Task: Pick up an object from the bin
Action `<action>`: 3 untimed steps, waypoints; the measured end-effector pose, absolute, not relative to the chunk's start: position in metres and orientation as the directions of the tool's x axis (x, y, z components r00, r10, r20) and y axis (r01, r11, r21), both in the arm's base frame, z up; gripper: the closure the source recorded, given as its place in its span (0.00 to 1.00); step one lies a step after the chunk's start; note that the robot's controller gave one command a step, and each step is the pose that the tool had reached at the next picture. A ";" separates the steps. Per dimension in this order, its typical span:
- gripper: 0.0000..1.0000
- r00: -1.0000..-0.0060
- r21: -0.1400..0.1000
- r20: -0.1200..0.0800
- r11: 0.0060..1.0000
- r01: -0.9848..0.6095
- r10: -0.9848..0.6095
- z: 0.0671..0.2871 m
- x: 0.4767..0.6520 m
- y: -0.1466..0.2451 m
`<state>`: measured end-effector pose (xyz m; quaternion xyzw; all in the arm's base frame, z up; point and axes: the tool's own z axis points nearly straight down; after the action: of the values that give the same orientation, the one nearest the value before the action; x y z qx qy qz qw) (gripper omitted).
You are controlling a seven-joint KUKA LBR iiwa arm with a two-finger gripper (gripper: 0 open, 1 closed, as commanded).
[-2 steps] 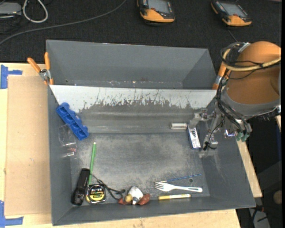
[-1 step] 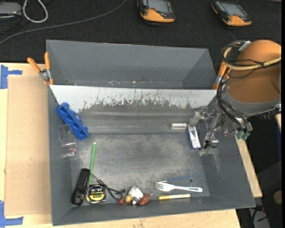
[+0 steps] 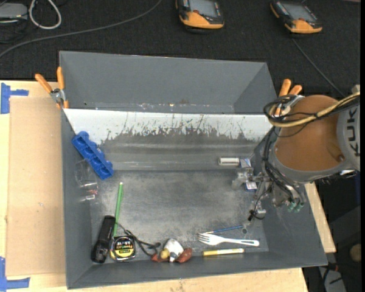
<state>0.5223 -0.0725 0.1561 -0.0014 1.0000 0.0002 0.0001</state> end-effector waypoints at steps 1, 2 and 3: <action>0.00 -0.999 -0.001 -0.003 0.999 -0.054 -0.054 0.154 0.485 -0.035; 0.00 -1.000 0.001 0.005 1.000 -0.003 -0.003 0.114 0.475 -0.036; 0.00 -0.983 -0.005 -0.032 0.984 -0.180 -0.180 0.071 0.476 -0.037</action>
Offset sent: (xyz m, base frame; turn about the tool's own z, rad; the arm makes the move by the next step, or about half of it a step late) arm -0.0482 0.0350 -0.0443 0.0051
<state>0.4761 -0.0371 0.0715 -0.0902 0.9958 -0.0009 0.0161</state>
